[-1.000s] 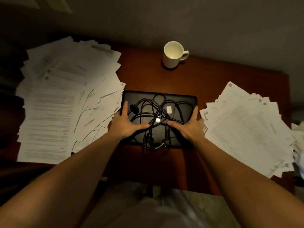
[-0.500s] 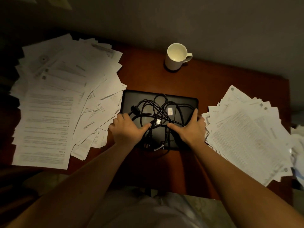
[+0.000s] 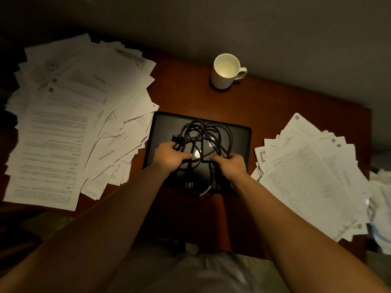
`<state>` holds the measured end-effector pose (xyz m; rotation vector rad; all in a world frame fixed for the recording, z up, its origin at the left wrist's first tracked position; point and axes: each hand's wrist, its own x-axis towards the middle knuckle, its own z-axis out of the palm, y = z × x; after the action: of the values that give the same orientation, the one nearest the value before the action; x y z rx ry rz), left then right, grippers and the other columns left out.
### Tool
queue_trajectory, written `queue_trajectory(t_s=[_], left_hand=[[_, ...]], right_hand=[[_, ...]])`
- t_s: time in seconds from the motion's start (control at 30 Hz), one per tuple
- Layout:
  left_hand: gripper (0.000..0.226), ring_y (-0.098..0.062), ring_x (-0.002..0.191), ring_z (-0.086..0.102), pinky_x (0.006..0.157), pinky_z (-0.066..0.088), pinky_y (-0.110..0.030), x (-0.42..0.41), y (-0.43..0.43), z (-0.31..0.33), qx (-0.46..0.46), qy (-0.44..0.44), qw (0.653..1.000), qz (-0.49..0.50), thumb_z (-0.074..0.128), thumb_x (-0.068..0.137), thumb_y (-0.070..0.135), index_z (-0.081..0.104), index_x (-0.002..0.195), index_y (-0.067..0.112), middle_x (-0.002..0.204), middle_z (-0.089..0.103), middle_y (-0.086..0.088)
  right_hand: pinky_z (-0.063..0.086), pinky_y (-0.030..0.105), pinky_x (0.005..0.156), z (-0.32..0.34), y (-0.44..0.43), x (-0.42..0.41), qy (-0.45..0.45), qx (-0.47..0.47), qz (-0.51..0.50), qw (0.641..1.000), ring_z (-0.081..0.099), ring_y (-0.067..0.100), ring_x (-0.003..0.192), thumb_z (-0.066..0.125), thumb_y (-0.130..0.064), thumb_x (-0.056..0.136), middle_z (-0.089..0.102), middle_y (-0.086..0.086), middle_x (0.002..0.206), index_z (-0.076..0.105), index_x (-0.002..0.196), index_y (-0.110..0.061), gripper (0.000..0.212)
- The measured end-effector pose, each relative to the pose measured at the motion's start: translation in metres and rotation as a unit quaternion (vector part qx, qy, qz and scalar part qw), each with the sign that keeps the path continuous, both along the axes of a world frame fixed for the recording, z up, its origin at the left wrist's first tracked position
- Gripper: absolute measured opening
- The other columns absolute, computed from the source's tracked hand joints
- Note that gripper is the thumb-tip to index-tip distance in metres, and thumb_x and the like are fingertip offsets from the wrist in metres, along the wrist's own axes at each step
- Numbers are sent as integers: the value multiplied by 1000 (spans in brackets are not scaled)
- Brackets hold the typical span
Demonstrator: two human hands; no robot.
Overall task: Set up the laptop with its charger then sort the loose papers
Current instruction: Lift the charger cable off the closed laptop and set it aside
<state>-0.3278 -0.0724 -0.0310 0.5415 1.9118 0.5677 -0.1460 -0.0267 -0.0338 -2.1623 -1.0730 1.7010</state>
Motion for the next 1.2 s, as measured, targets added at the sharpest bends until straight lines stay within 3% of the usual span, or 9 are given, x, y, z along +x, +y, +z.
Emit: queue_trajectory(t_s=[0.1,0.2,0.33,0.47,0.63,0.73,0.8,1.0,1.2], left_hand=[[21,-19,77,69,67,59,-28,8,4,3,5,-113,992,58,81,81,8,67,94,12,92,70,-8],[23,-14,77,70,64,59,-24,12,3,-1,14,-148,987,63,78,84,7,65,102,15,95,71,-7],[27,-12,81,72,65,59,-22,10,0,-3,20,-179,982,63,76,87,12,65,111,16,101,74,-7],[14,-18,80,63,63,53,-22,11,0,1,12,-241,967,87,72,91,15,65,104,16,95,71,-7],[19,-7,50,54,51,40,-19,2,0,-2,-15,-340,931,133,71,92,17,63,109,14,77,69,-3],[11,-10,73,72,48,40,-17,-3,0,1,-18,-384,913,137,67,95,18,63,106,17,95,72,-2],[11,-10,79,73,47,39,-16,-7,-1,2,-17,-391,912,125,66,96,22,63,106,17,97,72,0],[41,-13,99,70,47,39,-16,-36,0,12,2,-397,910,118,72,90,34,64,126,17,115,74,-1],[48,-4,63,66,40,35,-14,-94,-6,43,23,-408,907,102,68,93,29,58,138,17,105,74,3]], right_hand=[[58,44,89,3,0,2,16,9,25,1000,71,25,89,76,-20,86,72,9,96,66,97,-10,18],[55,34,87,8,-5,5,43,43,41,997,67,16,88,71,-22,91,69,4,100,61,108,-10,23],[56,38,91,7,-5,10,84,29,18,996,70,21,97,78,-36,84,71,7,107,62,112,-12,40],[59,39,88,7,4,5,110,6,9,994,74,23,95,76,-31,88,76,5,103,69,106,-18,23],[61,40,83,10,11,0,108,-11,9,994,75,24,91,67,-27,96,77,8,103,71,108,-15,18],[60,37,81,16,11,-3,119,-25,12,992,74,23,92,66,-36,95,77,6,103,68,111,-17,25],[57,42,90,19,10,-7,131,-35,14,991,72,23,99,68,-43,92,76,4,105,65,113,-20,31],[55,45,96,39,5,-35,176,-43,10,983,72,22,103,73,-50,86,76,2,109,63,123,-22,48],[53,51,99,61,-6,-91,225,-34,8,974,73,25,102,62,-53,93,77,4,109,69,119,-27,37]])
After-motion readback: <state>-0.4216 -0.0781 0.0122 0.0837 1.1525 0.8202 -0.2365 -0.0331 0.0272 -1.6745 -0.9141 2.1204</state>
